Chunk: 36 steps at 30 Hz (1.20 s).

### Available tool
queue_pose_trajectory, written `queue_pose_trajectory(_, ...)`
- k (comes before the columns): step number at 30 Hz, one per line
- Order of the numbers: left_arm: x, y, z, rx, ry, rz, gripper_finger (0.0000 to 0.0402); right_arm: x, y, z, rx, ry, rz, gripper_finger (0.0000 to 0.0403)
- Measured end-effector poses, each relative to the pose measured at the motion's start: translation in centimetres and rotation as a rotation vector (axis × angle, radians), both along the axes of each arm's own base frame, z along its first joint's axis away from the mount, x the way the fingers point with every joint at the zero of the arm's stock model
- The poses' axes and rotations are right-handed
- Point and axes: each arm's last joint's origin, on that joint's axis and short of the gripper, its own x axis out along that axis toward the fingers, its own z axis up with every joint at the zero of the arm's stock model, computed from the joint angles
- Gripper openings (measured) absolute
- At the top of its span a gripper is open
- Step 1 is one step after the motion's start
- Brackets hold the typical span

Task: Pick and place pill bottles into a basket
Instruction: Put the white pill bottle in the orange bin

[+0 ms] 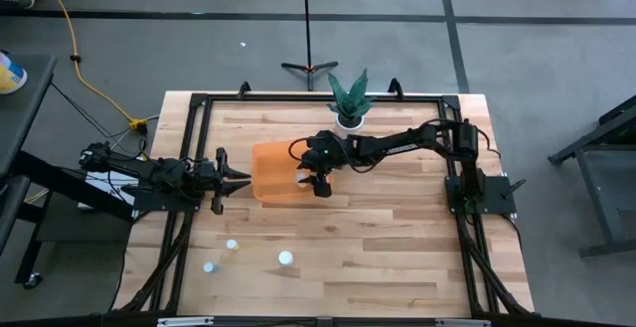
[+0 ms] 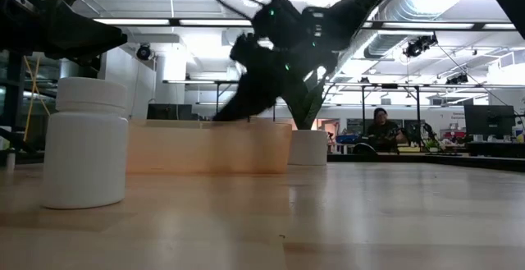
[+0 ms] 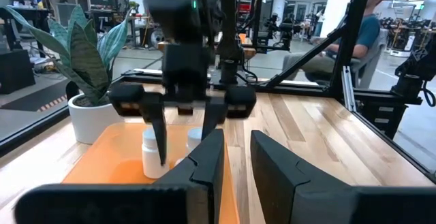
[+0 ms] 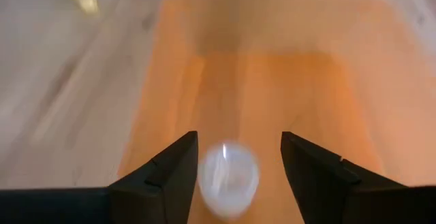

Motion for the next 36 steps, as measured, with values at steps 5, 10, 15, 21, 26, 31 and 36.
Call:
queue_pose_trajectory(5,0.0,0.0,0.0,0.0,0.0,0.0,0.0108,0.7,1.3,5.0,0.013,-0.144,0.074,0.0192)
queue_pose_trajectory(10,0.0,0.0,0.0,0.0,0.001,0.0,0.0108,1.5,6.3,5.4,0.04,-0.198,0.248,0.0181)
queue_pose_trajectory(15,0.0,0.0,0.0,0.0,0.0,0.0,0.0108,1.5,12.3,4.4,-0.054,-0.223,0.389,0.0177)
queue_pose_trajectory(21,0.0,0.0,0.0,0.0,0.0,0.0,0.0108,1.2,15.2,4.4,-0.061,-0.241,0.432,0.0204)
queue_pose_trajectory(26,0.0,0.0,0.0,0.0,0.0,0.0,0.0108,1.8,15.5,3.1,-0.037,-0.245,0.408,0.0248)
queue_pose_trajectory(31,0.0,0.0,0.0,0.0,0.0,0.0,0.0108,2.2,16.3,1.1,-0.028,-0.235,0.435,0.0265)
queue_pose_trajectory(36,0.0,0.0,0.0,-0.004,0.0,0.0,0.0108,2.2,17.6,0.5,-0.029,-0.244,0.459,0.0264)
